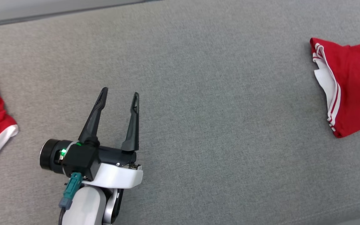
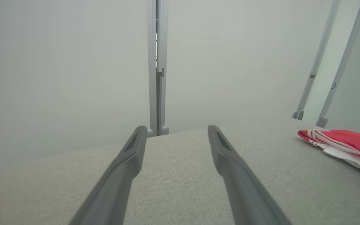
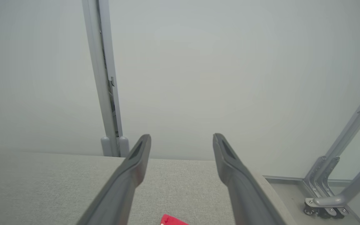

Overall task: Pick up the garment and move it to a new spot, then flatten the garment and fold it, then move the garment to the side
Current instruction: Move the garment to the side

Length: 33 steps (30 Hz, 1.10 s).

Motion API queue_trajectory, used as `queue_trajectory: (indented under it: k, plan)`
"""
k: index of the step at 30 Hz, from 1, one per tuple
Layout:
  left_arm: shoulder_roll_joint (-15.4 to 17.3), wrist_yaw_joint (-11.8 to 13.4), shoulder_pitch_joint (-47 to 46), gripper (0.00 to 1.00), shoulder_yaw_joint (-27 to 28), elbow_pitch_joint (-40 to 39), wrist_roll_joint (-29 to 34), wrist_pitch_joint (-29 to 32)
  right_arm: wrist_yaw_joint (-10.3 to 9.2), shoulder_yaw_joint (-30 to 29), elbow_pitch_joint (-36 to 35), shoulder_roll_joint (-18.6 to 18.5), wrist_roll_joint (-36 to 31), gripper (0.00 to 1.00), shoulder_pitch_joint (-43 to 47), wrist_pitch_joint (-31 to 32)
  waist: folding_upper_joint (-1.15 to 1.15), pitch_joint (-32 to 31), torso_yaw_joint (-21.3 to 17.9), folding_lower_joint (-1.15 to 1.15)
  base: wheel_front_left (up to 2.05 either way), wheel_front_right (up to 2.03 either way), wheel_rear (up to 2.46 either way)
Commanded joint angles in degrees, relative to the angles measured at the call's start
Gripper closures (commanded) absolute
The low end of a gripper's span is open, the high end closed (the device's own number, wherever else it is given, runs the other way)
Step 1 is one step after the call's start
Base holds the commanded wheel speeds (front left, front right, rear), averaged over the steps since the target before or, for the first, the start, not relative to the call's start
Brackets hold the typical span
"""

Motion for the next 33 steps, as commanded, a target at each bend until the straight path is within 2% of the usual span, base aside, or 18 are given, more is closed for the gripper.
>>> queue_trajectory:
  k: [1,5,10,17,22,23,28,33]
  plan:
    - [0.18,0.35,1.05,0.0,0.55,-0.29,-0.62,0.03,-0.02,-1.13,-1.67,0.92,-0.91,0.0,2.2,-0.09,0.0,-2.5,1.58,0.0,0.0,0.0,0.0]
    - [0.14,1.88,2.79,0.0,2.89,-1.85,-2.33,0.03,-0.02,-7.16,-9.82,5.72,-3.32,0.0,9.7,-0.09,0.0,-4.75,2.33,0.0,0.0,0.0,0.0]
    - [0.13,3.19,5.65,0.0,5.59,-3.4,-4.04,0.03,-0.01,-11.79,-17.8,12.41,-8.36,0.0,19.61,-0.09,0.0,-7.19,3.52,0.0,0.0,0.0,0.0]
    - [0.14,3.56,9.41,0.0,7.78,-3.94,-5.34,0.03,-0.01,-16.25,-23.78,21.56,-15.6,0.0,31.62,-0.08,0.0,-10.3,4.59,0.0,0.0,0.0,0.0]
    - [0.12,4.19,11.37,0.0,7.89,-3.95,-5.85,0.03,-0.01,-21.84,-28.87,27.13,-23.21,0.0,38.38,-0.09,0.0,-11.6,5.29,0.0,0.0,0.0,0.0]
    - [0.12,4.19,11.37,0.0,7.89,-3.95,-5.85,0.03,-0.01,-21.84,-28.87,27.13,-23.21,0.0,38.38,-0.09,0.0,-11.6,5.29,0.0,0.0,0.0,0.0]
    - [0.15,5.24,12.9,0.0,7.22,-4.26,-5.84,0.03,-0.02,-25.5,-31.44,31.84,-29.88,0.0,43.97,-0.08,0.0,-12.35,5.62,0.0,0.0,0.0,0.0]
    - [0.15,5.69,14.07,0.0,7.07,-3.37,-5.79,0.03,-0.01,-26.63,-31.87,33.7,-32.27,0.0,46.43,-0.08,0.0,-12.42,5.92,0.0,0.0,0.0,0.0]
